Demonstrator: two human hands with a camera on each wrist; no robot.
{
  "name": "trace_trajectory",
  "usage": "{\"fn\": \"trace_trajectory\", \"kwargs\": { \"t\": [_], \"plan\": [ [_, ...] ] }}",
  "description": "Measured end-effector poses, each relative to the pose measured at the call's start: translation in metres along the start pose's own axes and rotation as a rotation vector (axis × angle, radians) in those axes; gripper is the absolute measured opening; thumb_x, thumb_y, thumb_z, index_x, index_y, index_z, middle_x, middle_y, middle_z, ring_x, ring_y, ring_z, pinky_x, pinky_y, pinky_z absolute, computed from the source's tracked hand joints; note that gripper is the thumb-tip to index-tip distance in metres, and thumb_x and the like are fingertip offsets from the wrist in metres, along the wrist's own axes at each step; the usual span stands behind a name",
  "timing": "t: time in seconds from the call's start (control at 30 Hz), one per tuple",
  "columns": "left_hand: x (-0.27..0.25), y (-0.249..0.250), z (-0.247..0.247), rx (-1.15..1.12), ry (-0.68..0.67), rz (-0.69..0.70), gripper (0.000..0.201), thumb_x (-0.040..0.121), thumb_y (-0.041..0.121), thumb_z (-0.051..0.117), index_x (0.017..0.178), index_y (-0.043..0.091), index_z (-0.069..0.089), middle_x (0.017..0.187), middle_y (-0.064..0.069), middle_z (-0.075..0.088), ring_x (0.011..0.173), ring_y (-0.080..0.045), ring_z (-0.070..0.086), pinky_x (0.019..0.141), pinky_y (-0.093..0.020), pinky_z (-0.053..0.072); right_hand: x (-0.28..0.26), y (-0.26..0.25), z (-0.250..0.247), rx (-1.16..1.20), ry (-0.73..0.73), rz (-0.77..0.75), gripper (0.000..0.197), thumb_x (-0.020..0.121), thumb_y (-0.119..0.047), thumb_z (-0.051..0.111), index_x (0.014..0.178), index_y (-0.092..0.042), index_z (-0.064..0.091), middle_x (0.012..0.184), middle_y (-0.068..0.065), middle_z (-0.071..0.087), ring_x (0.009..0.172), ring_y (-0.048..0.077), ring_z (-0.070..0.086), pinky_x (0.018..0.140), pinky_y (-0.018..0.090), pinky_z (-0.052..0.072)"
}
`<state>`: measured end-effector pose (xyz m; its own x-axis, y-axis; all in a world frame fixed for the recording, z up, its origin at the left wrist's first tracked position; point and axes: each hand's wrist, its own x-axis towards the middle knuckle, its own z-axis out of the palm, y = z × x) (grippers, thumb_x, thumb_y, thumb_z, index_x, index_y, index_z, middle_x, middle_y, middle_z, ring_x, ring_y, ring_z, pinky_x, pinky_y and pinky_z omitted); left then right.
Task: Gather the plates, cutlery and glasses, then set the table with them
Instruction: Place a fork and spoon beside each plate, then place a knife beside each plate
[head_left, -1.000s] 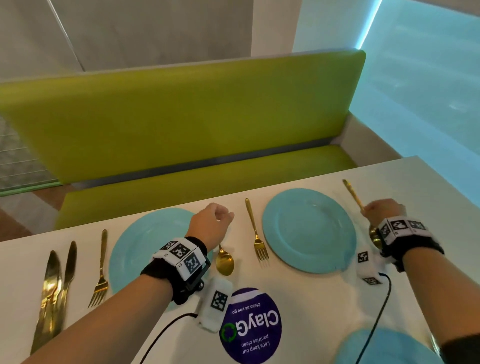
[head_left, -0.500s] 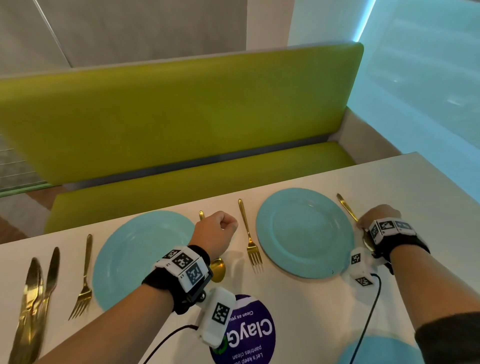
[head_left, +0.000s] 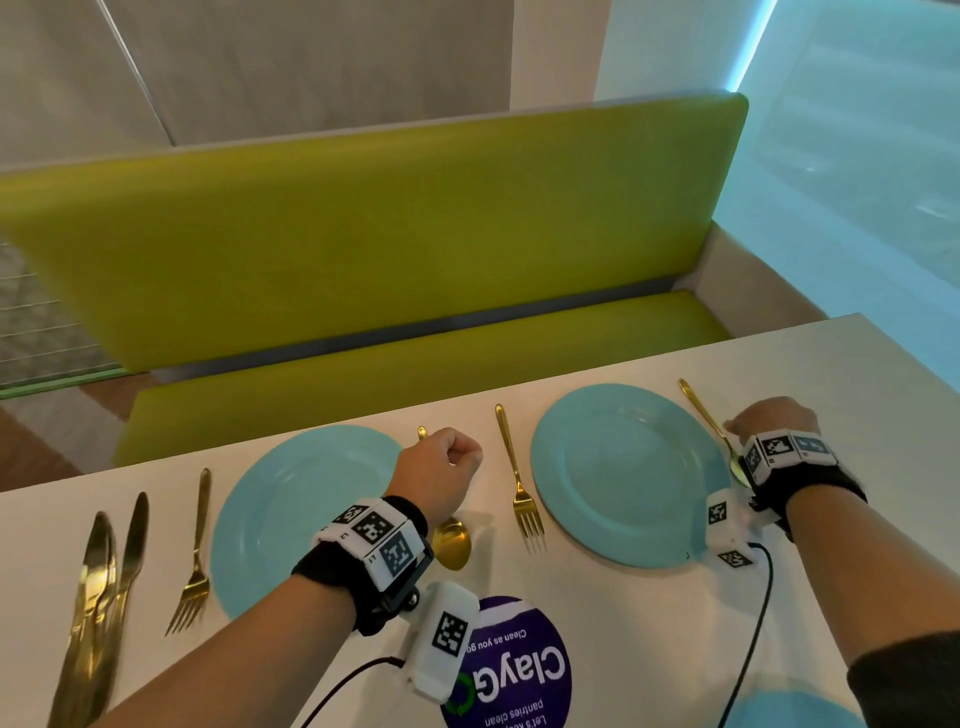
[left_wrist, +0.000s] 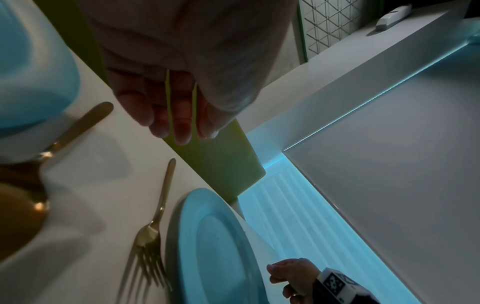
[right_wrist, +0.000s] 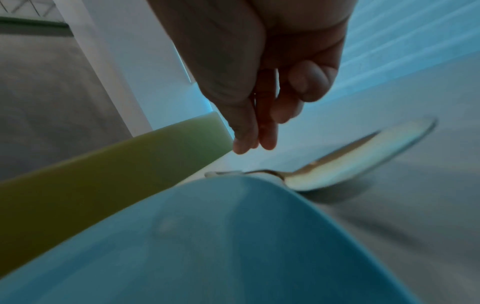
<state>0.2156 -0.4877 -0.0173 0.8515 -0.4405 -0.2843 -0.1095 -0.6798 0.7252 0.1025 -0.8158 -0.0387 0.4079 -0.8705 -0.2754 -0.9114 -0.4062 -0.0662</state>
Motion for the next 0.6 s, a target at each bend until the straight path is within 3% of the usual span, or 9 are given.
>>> {"fn": "trace_trajectory", "kwargs": {
  "t": [0.1, 0.2, 0.3, 0.37, 0.43, 0.5, 0.6],
  "plan": [
    [-0.008, -0.001, -0.012, -0.011, 0.010, 0.014, 0.018, 0.094, 0.025, 0.050, 0.104, 0.017, 0.062, 0.095, 0.005, 0.058, 0.088, -0.010, 0.051, 0.076, -0.019, 0.040, -0.014, -0.006, -0.024, 0.032, 0.092, 0.008, 0.036, 0.093, -0.039, 0.052, 0.110, -0.010, 0.067, 0.119, 0.008, 0.065, 0.110, 0.023, 0.061, 0.087, 0.027, 0.048],
    [-0.021, -0.003, -0.031, -0.058, 0.023, 0.016, 0.018, 0.094, 0.024, 0.051, 0.105, 0.015, 0.062, 0.095, 0.004, 0.059, 0.087, -0.011, 0.052, 0.074, -0.017, 0.041, -0.038, -0.016, -0.049, 0.051, 0.120, -0.016, 0.037, 0.093, -0.040, 0.050, 0.111, -0.011, 0.067, 0.116, 0.009, 0.067, 0.110, 0.024, 0.062, 0.090, 0.029, 0.048],
    [-0.038, -0.010, -0.053, -0.142, 0.043, 0.007, 0.013, 0.093, 0.023, 0.052, 0.100, 0.018, 0.061, 0.094, 0.003, 0.060, 0.090, -0.014, 0.056, 0.084, -0.024, 0.045, -0.076, -0.038, -0.070, 0.328, 0.031, -0.142, 0.024, 0.088, -0.031, 0.059, 0.085, -0.011, 0.072, 0.097, 0.013, 0.072, 0.090, 0.030, 0.068, 0.083, 0.035, 0.050],
    [-0.051, -0.017, -0.068, -0.203, 0.054, 0.003, 0.007, 0.093, 0.024, 0.053, 0.093, 0.021, 0.059, 0.092, 0.003, 0.061, 0.091, -0.016, 0.059, 0.085, -0.028, 0.047, -0.116, -0.061, -0.078, 0.569, 0.018, -0.240, 0.019, 0.086, -0.026, 0.062, 0.071, -0.016, 0.065, 0.093, 0.011, 0.071, 0.069, 0.026, 0.063, 0.066, 0.031, 0.049],
    [-0.066, -0.027, -0.085, -0.263, 0.070, 0.011, 0.009, 0.092, 0.024, 0.054, 0.084, 0.025, 0.058, 0.088, 0.004, 0.061, 0.091, -0.017, 0.061, 0.080, -0.029, 0.048, -0.162, -0.088, -0.079, 0.689, -0.003, -0.324, 0.021, 0.085, -0.025, 0.063, 0.066, -0.016, 0.063, 0.090, 0.007, 0.069, 0.056, 0.018, 0.053, 0.052, 0.025, 0.041],
    [-0.083, -0.039, -0.106, -0.310, 0.081, 0.032, 0.013, 0.091, 0.023, 0.054, 0.080, 0.027, 0.057, 0.085, 0.005, 0.061, 0.083, -0.016, 0.061, 0.070, -0.025, 0.047, -0.210, -0.117, -0.077, 0.732, -0.040, -0.402, 0.023, 0.084, -0.027, 0.064, 0.064, -0.018, 0.063, 0.084, 0.005, 0.069, 0.054, 0.017, 0.051, 0.050, 0.024, 0.039],
    [-0.110, -0.062, -0.144, -0.364, 0.104, 0.059, 0.008, 0.091, 0.020, 0.053, 0.086, 0.022, 0.059, 0.086, 0.003, 0.062, 0.067, -0.009, 0.058, 0.057, -0.018, 0.043, -0.288, -0.163, -0.067, 0.764, -0.112, -0.498, 0.022, 0.084, -0.025, 0.066, 0.063, -0.018, 0.064, 0.073, -0.001, 0.066, 0.052, 0.015, 0.051, 0.049, 0.025, 0.040]
  ]
}}
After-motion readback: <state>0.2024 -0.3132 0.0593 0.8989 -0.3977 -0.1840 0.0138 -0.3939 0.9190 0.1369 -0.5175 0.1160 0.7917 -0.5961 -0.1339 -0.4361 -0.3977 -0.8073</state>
